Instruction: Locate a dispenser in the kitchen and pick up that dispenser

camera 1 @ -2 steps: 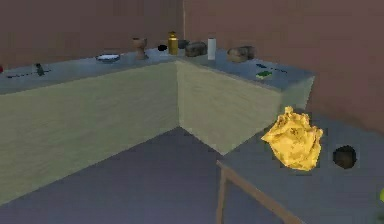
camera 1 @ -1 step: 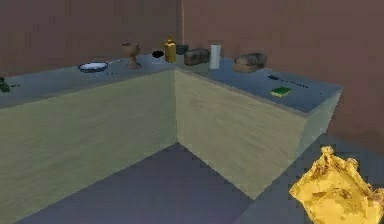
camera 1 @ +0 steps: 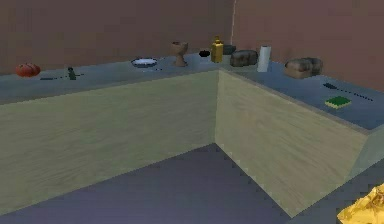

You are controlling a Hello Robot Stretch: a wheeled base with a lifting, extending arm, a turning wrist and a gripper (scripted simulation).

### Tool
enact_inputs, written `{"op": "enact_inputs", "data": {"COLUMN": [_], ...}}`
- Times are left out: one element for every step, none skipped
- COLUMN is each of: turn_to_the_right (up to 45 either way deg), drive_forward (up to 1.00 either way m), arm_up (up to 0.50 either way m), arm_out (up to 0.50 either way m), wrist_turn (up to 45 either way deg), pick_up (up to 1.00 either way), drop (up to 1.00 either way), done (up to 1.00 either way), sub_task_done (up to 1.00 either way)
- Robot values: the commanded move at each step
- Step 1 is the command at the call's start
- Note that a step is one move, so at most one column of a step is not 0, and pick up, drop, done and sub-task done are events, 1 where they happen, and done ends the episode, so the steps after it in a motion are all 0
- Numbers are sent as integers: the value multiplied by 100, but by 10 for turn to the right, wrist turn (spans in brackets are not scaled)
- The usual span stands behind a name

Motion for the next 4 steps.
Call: {"op": "enact_inputs", "data": {"turn_to_the_right": [0, 0, 0, 0], "drive_forward": [0, 0, 0, 0], "arm_up": [50, 32, 0, 0], "arm_out": [0, 0, 48, 0], "wrist_turn": [0, 0, 0, 450], "pick_up": [0, 0, 0, 0], "drop": [0, 0, 0, 0], "done": [0, 0, 0, 0], "sub_task_done": [0, 0, 0, 0]}}
